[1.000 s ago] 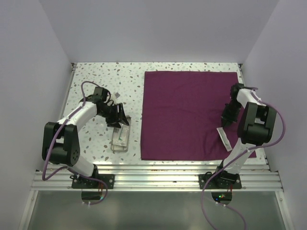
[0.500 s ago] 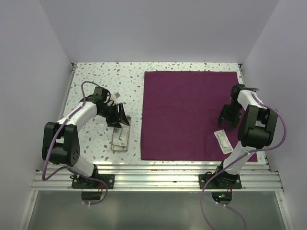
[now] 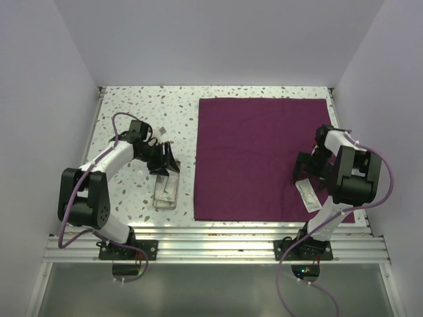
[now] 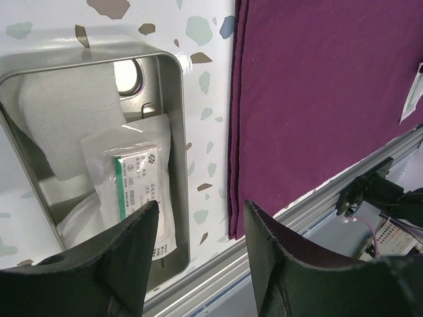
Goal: Prepare the surgical pack
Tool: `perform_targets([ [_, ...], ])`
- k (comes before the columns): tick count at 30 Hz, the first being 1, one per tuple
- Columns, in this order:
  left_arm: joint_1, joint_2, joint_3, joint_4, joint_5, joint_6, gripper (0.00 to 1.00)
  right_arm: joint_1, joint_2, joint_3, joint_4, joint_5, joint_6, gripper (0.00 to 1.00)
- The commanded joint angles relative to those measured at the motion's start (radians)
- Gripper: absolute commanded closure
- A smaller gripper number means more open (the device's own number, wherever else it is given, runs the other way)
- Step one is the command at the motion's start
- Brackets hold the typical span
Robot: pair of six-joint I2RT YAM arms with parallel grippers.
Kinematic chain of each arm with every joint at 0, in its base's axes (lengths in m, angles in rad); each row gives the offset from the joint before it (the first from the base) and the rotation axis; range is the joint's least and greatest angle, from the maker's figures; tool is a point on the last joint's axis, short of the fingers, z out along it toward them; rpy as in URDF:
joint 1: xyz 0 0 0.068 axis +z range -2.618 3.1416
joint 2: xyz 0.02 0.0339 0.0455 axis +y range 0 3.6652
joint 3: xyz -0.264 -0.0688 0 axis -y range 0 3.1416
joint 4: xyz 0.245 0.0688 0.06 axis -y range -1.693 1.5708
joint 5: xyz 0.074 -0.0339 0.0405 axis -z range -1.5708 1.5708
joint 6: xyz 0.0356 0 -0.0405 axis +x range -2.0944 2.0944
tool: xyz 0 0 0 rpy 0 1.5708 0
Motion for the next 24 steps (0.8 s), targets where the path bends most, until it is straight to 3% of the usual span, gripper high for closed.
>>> perform_targets([
  [1, -0.005, -0.011, 0.006, 0.042, 0.031, -0.002, 0.42, 0.009, 0.002, -0.025, 0.018, -0.016, -0.019, 0.02],
  [8, -0.005, -0.013, 0.002, 0.041, 0.033, -0.004, 0.42, 0.016, -0.006, -0.047, 0.035, 0.029, 0.024, 0.07],
  [11, -0.005, -0.014, 0.002, 0.041, 0.033, -0.002, 0.42, 0.016, -0.006, -0.044, 0.038, 0.042, 0.038, 0.12],
  [17, -0.005, -0.017, 0.003, 0.038, 0.033, -0.002, 0.42, 0.016, -0.012, 0.001, 0.02, 0.021, 0.092, 0.33],
  [24, -0.005, -0.019, 0.006, 0.038, 0.034, -0.006, 0.42, 0.038, 0.005, 0.134, -0.035, -0.022, 0.182, 0.43],
])
